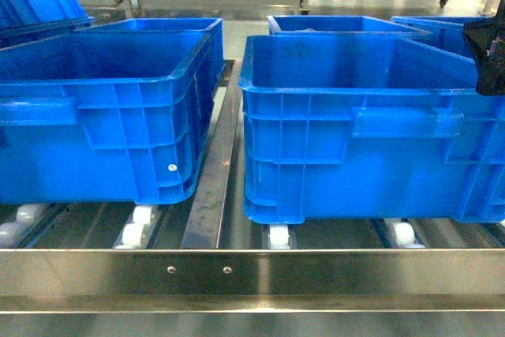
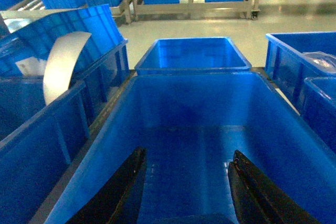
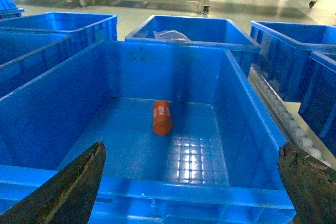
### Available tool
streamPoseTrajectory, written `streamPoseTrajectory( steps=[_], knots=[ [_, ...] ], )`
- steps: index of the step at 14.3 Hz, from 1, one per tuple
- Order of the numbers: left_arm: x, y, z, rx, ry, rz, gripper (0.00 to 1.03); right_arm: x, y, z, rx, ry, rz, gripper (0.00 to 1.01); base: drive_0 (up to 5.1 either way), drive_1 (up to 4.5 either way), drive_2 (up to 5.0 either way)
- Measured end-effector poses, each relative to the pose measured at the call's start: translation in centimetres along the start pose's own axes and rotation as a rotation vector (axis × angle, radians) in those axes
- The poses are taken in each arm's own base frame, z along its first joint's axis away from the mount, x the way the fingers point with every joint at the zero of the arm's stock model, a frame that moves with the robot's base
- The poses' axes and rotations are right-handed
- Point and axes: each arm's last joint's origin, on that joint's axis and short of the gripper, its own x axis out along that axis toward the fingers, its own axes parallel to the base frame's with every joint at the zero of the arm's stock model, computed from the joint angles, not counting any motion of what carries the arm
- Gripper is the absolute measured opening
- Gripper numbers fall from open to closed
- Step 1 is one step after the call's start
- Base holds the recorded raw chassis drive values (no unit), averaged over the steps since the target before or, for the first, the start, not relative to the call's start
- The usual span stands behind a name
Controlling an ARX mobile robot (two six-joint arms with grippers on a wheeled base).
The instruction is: Sort blue parts and orange caps into right shelf containers
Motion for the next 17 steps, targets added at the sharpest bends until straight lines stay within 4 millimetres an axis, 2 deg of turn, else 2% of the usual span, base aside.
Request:
streamPoseTrajectory(
  steps=[3,5,7,8,10,12,14,15,16,17],
  knots=[
    [6.7,-1.4,0.1,-0.022,0.013,-0.017,0.44,0.0,0.0,0.0,0.0,0.0,0.0,0.98,0.0,0.0,0.0],
    [8.2,-1.7,-0.2,-0.026,0.016,-0.023,0.55,0.0,0.0,0.0,0.0,0.0,0.0,0.98,0.0,0.0,0.0],
    [8.7,-1.9,-0.4,-0.031,0.016,-0.023,0.61,0.0,0.0,0.0,0.0,0.0,0.0,0.98,0.0,0.0,0.0],
    [8.7,-2.0,-0.8,-0.032,0.023,-0.026,0.68,0.0,0.0,0.0,0.0,0.0,0.0,0.98,0.0,0.0,0.0],
    [7.2,-2.0,-1.6,-0.036,0.013,-0.035,0.86,0.0,0.0,0.0,0.0,0.0,-0.001,0.98,0.0,0.0,0.0],
    [4.0,-1.3,-1.5,-0.06,-0.014,-0.038,1.0,0.0,0.0,0.0,0.0,0.0,-0.001,0.98,0.0,0.0,0.0],
    [-2.1,0.4,-1.3,-0.107,-0.107,-0.039,0.98,0.0,0.0,0.0,0.0,0.0,-0.001,0.98,0.0,0.0,0.0],
    [-4.2,0.8,-2.5,-0.11,-0.116,-0.014,0.98,0.0,0.0,0.1,0.003,-0.024,-0.018,0.96,0.0,0.0,0.0],
    [-5.0,0.9,-3.8,-0.107,-0.107,-0.028,0.94,-0.5,-0.2,0.1,0.012,-0.082,-0.069,0.87,0.0,0.0,0.0],
    [-6.3,0.4,-6.5,-0.103,-0.045,-0.094,0.76,-2.8,-0.8,-0.6,0.015,-0.1,-0.092,0.69,0.0,0.0,0.0]
  ],
)
